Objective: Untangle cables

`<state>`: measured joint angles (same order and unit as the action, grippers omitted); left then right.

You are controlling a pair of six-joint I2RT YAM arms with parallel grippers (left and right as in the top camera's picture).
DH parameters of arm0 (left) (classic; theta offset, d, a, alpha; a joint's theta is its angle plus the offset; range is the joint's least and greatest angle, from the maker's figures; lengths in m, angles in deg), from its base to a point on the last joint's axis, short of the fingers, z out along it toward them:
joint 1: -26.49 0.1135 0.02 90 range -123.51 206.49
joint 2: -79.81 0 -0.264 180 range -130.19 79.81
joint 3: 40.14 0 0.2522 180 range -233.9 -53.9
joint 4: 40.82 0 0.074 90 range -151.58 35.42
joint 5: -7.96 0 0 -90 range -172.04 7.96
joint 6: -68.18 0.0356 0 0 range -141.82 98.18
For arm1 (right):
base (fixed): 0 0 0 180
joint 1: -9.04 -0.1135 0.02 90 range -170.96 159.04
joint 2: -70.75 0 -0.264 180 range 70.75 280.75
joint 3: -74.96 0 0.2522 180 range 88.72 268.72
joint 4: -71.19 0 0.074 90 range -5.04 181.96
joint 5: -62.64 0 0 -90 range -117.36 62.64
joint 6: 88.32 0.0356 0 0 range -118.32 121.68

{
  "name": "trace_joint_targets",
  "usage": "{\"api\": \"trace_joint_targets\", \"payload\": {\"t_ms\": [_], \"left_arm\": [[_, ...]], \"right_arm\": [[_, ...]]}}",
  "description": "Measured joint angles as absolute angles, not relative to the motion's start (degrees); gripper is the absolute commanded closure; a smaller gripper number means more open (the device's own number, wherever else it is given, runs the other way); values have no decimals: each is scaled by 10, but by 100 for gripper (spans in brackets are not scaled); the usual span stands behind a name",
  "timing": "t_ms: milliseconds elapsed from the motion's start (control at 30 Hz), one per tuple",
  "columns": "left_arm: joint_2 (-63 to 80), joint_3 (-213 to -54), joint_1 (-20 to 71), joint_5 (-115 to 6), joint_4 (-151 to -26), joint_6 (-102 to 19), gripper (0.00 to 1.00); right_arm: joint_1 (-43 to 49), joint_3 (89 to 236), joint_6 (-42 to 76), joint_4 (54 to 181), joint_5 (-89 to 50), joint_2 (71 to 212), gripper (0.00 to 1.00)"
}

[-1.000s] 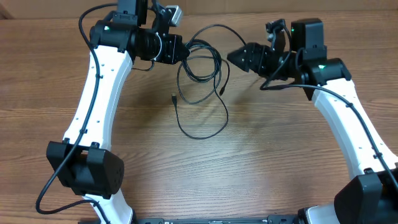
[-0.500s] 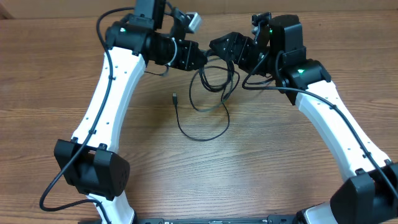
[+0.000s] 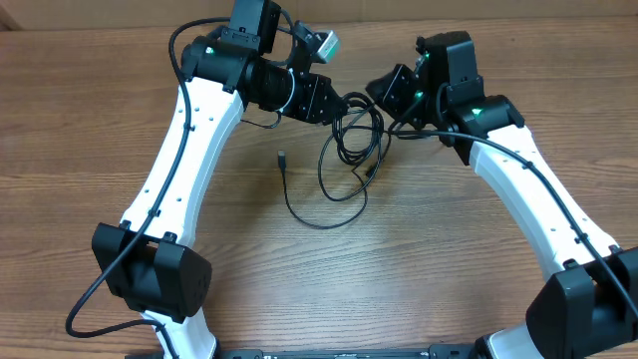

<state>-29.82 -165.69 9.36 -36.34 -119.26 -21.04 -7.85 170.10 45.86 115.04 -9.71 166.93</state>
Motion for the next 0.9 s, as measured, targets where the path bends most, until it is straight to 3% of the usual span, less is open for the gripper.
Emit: {"api": "trace_joint_targets", "payload": {"t_ms": [467,700,733,833,900], "left_arm": [[-298,-1657,159,-446,-1175,-198,96],[-298,-1657,198,-346,-1166,-152,96],[-298,-1657,200,-325,-1166,-143,96],[-298,-1657,205,-281,-1165,-126,96],[-298,-1657,209,-270,-1164,-121,96]], "right_arm": [[28,1701,438,1345,-197,1669,96],[80,1701,392,1394,-252,1669,94],[87,1701,376,1392,-248,1669,89],[104,1701,306,1381,-205,1669,46],[112,1701,253,1379,-151,1669,36]]}}
